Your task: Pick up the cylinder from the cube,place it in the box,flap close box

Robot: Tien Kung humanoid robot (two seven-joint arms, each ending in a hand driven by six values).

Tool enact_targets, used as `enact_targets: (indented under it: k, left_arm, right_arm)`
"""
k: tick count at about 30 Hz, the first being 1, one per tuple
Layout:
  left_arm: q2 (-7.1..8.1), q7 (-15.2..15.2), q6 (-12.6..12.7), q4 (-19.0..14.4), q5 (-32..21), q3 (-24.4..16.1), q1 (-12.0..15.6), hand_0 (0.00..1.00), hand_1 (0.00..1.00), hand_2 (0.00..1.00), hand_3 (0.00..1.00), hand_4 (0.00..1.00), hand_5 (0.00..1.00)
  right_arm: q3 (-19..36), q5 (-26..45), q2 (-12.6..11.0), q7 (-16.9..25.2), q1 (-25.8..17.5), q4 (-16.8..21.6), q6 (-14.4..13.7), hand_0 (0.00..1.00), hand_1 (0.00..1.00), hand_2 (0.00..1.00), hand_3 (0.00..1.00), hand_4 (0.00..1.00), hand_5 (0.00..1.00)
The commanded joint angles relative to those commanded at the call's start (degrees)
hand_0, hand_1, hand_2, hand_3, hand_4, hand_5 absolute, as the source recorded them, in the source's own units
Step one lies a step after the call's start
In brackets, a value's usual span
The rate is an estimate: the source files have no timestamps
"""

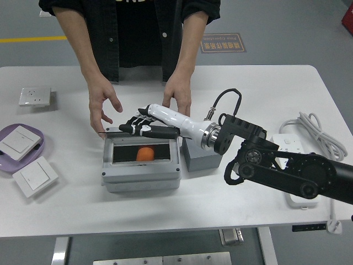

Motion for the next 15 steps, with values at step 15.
enact_targets:
  k: [15]
  left_arm:
    - [-0.09, -0.35, 0.16, 0.40, -1.92, 1.22, 0.38, 0.686, 0.692, 0.669, 0.702, 0.685, 0.210]
  right_arm:
    - [7.08, 3.00, -2.62, 1.94, -3.85, 1.40, 1.17, 0.756, 0.702, 0.723, 0.736, 0.974, 0.998]
